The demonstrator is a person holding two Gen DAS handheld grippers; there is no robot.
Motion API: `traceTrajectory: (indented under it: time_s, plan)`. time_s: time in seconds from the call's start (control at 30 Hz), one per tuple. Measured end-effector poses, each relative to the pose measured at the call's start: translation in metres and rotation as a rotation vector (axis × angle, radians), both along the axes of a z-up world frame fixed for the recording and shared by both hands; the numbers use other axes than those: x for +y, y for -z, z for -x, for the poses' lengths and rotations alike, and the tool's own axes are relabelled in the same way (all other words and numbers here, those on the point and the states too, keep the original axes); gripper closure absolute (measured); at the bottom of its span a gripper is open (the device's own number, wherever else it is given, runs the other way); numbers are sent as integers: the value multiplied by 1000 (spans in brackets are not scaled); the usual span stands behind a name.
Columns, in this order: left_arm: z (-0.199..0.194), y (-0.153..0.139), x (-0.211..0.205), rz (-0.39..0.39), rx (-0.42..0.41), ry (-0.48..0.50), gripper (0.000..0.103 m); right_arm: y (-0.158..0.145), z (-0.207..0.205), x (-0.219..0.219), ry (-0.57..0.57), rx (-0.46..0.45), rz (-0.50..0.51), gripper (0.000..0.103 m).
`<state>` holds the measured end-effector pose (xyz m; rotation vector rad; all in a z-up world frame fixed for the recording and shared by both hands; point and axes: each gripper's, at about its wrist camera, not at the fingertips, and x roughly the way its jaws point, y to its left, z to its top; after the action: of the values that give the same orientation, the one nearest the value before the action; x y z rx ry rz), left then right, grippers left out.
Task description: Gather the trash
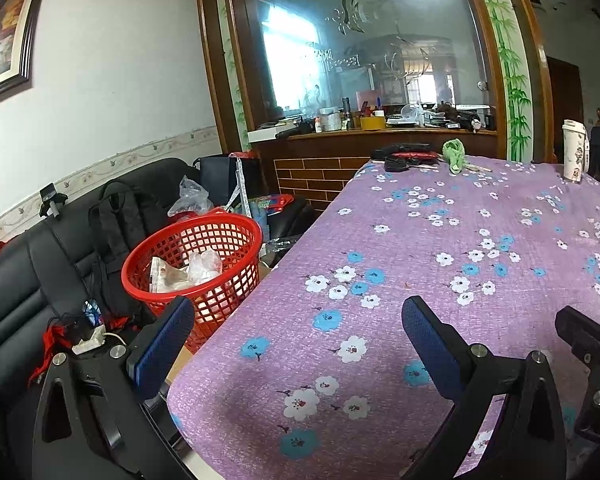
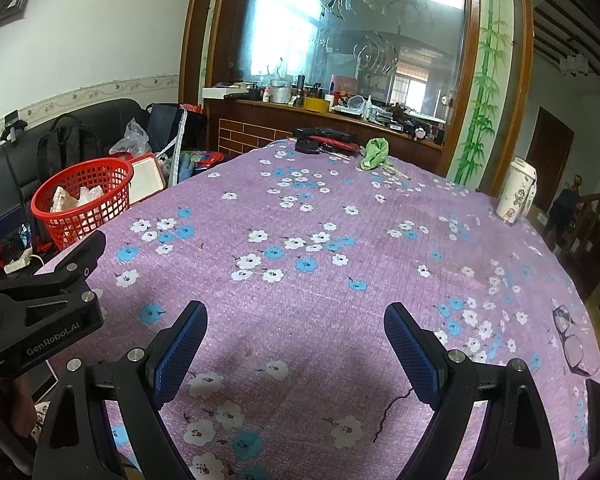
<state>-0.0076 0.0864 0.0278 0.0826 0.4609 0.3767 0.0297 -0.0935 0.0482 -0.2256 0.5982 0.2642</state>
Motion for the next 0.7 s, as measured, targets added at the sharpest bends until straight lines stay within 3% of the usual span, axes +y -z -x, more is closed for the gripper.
traceTrajectory:
  time_s: [0.7]
  plan:
    - [-2, 0, 2, 0, 4, -1, 0, 6, -3, -2, 9, 13, -3, 10]
